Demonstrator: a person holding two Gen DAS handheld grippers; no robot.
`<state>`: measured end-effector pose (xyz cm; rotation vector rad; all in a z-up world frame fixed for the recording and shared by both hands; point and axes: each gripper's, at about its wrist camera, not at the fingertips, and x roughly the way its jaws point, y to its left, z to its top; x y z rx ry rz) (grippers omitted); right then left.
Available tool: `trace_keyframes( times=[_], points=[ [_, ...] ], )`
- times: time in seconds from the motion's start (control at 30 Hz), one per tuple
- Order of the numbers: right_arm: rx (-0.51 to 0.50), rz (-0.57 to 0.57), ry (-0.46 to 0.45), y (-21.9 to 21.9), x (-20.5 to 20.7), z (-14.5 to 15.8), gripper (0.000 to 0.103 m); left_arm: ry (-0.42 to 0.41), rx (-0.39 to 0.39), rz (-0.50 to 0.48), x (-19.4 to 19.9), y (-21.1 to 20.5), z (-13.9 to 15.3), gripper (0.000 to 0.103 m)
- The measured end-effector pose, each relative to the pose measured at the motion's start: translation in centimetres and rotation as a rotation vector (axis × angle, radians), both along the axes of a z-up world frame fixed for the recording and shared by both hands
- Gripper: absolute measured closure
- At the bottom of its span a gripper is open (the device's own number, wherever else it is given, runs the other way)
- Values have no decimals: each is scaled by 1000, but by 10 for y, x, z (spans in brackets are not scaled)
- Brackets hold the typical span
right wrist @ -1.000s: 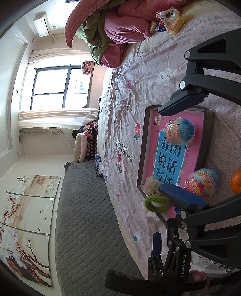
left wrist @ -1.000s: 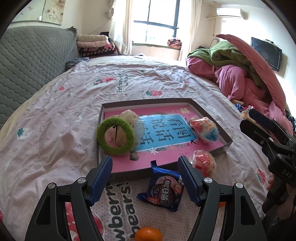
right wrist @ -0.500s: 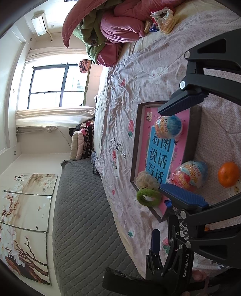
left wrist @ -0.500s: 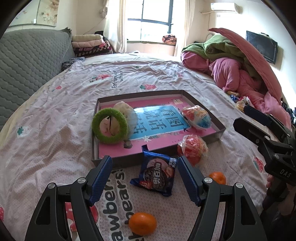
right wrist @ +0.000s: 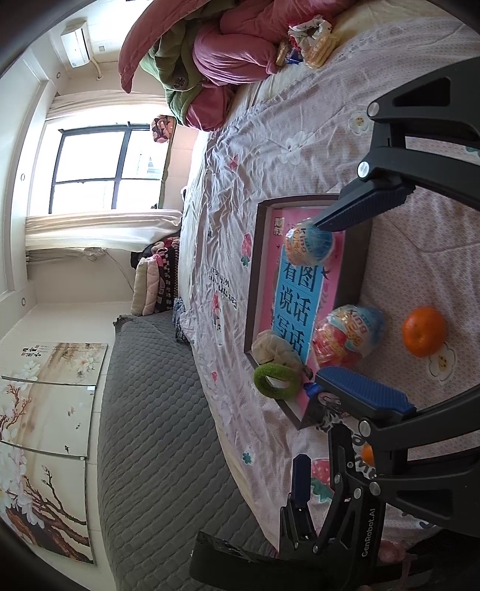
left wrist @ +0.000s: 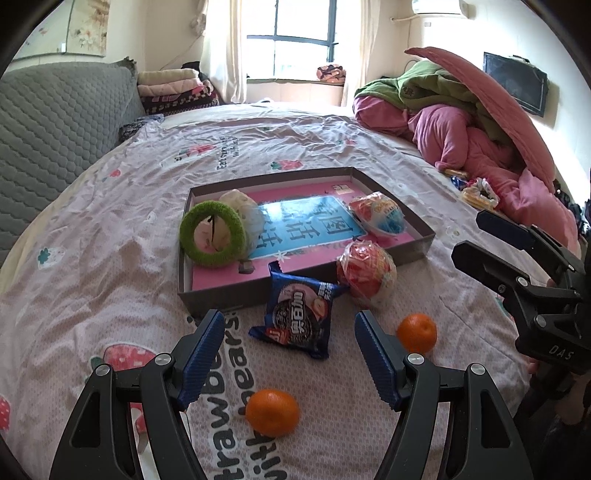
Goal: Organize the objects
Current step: 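Withdraw both tools from the box back toward the biscuit pack and oranges, then move the left tool to the blue biscuit pack while the right tool approaches an orange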
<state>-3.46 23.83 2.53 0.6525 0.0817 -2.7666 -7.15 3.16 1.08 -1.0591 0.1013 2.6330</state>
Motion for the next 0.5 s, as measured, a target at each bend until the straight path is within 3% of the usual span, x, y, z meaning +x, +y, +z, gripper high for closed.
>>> trace_keyframes(
  times=[0.5],
  points=[
    [23, 21, -50, -11, 15, -12, 28, -53, 21, -13, 10, -3, -9, 29]
  ],
)
